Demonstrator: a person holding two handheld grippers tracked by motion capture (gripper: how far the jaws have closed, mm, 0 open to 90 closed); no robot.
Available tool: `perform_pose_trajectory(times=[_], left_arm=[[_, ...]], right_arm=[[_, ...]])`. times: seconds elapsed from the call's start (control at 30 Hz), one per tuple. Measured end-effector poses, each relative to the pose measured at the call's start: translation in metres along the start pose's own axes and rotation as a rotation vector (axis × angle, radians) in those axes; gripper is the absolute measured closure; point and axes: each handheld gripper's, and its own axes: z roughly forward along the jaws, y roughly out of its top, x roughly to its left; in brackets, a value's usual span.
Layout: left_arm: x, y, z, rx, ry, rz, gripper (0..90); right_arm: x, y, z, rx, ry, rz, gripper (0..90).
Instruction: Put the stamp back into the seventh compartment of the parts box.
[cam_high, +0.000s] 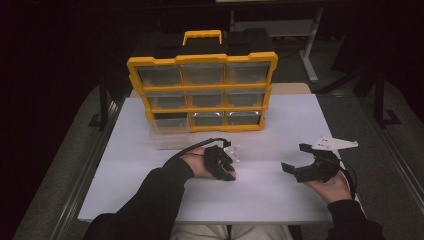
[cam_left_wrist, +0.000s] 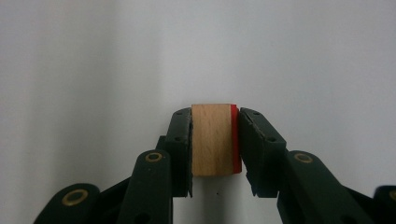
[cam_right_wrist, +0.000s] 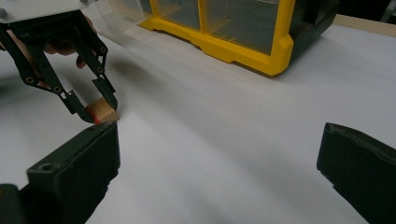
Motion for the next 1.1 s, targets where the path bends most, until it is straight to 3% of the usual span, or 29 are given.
perform_pose_trajectory(times=[0.23,0.63,1.1], left_arm=[[0.000,0.002,-0.003,0.005,-0.009,0.000,66.4],[0.001,0.013,-0.017,0.002,0.022,0.014,66.4],[0.005,0.005,-0.040,-0.057,0.053,-0.026,66.4]], right_arm=[[0.000,0.000,0.000,0.000,-0.002,0.000,0.0],[0.001,0.000,-0.002,-0.013,0.000,0.003,0.0],[0.001,0.000,-0.002,-0.012,-0.002,-0.003,0.0]])
